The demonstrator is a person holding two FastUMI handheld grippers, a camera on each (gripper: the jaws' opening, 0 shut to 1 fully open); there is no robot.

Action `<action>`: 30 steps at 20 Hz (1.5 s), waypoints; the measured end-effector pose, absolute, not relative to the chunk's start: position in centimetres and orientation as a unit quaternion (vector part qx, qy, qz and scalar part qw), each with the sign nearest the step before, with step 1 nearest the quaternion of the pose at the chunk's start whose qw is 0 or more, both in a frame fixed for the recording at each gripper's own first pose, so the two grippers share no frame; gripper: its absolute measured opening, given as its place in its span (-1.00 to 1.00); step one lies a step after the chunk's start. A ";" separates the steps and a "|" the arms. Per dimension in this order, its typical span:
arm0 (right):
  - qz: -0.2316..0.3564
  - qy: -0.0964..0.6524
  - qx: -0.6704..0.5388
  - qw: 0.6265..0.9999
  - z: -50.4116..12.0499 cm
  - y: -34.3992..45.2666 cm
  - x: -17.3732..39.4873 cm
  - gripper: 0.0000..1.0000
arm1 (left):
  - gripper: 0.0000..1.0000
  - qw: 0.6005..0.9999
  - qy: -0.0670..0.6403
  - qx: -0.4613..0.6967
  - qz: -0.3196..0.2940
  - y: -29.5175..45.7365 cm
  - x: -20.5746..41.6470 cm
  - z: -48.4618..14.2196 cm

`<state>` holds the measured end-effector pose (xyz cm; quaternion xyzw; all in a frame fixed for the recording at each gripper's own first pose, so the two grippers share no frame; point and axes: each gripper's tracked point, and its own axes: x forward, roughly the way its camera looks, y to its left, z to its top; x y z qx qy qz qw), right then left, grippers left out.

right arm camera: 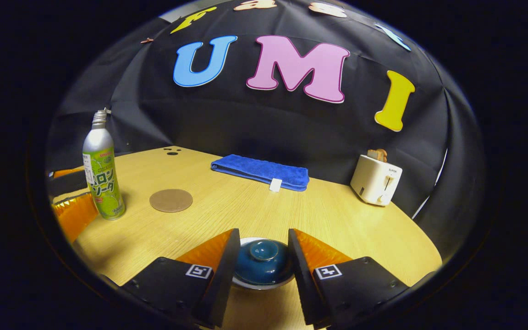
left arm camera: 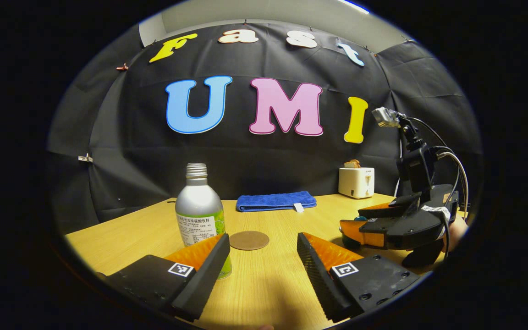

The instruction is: Open the teacup lid with one hand, grasp the water bottle and pour water into the teacup with the other hand; after pouring, place the water bottle on the coaster and then close the teacup lid.

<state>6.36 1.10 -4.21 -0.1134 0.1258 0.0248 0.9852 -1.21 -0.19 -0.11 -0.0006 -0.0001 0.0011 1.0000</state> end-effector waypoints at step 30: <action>0.018 0.037 -0.049 0.998 1.6 -4.9 2.0 -0.43 | 0.94 0.996 0.001 0.024 0.090 8.2 -2.6 0.0</action>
